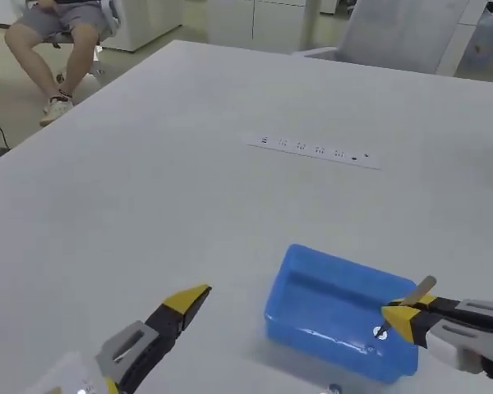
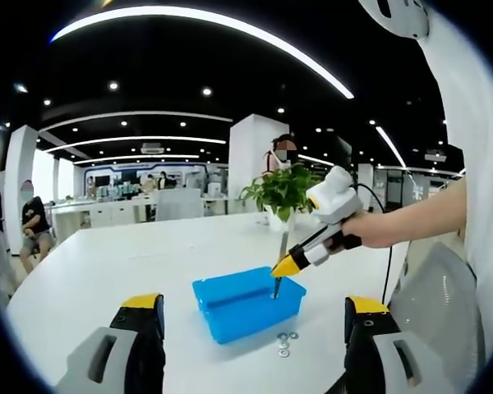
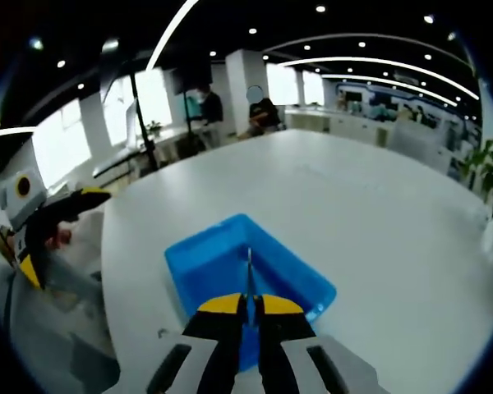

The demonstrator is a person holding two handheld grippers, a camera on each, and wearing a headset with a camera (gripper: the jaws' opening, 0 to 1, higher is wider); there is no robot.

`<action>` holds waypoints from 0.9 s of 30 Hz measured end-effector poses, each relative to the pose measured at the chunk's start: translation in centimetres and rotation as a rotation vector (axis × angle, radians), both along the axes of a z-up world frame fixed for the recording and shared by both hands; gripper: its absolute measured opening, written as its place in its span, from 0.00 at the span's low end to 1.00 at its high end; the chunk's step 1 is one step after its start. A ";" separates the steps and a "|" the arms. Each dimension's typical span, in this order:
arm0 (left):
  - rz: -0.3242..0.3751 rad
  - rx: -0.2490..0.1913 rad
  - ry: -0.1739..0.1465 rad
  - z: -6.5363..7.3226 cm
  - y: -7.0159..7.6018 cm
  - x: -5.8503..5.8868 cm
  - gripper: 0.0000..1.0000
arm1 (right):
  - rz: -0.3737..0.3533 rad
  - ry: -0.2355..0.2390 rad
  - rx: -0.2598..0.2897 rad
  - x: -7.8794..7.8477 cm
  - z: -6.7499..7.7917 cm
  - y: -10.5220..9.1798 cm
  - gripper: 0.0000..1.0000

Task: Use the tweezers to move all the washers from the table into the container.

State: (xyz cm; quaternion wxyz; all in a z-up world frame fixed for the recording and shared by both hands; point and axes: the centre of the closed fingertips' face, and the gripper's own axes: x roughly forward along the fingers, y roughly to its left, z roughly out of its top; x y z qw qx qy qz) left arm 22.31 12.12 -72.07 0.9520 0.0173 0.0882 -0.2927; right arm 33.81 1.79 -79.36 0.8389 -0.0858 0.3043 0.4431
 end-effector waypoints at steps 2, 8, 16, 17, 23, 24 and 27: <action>-0.004 -0.007 0.012 -0.1 -0.1 0.0 0.92 | -0.012 0.013 0.007 0.3 -0.4 -0.1 0.03; -0.003 -0.001 0.030 -0.5 -0.1 0.0 0.91 | 0.001 0.005 -0.026 0.4 -1.0 -0.2 0.03; -0.011 0.015 0.048 -1.0 -0.2 -0.1 0.90 | 0.028 -0.008 -0.067 0.3 -1.6 -0.3 0.03; -0.011 0.015 0.048 -1.0 -0.1 -0.1 0.90 | 0.030 -0.007 -0.066 0.3 -1.7 -0.2 0.03; -0.010 0.021 0.059 -1.3 0.0 -0.2 0.89 | 0.032 -0.007 -0.069 0.1 -1.8 -0.2 0.03; -0.010 0.022 0.061 -1.4 0.0 -0.2 0.89 | 0.033 -0.011 -0.069 0.1 -1.8 -0.2 0.03; -0.013 0.028 0.064 -1.5 0.0 -0.2 0.89 | 0.028 -0.014 -0.067 0.1 -1.7 -0.3 0.04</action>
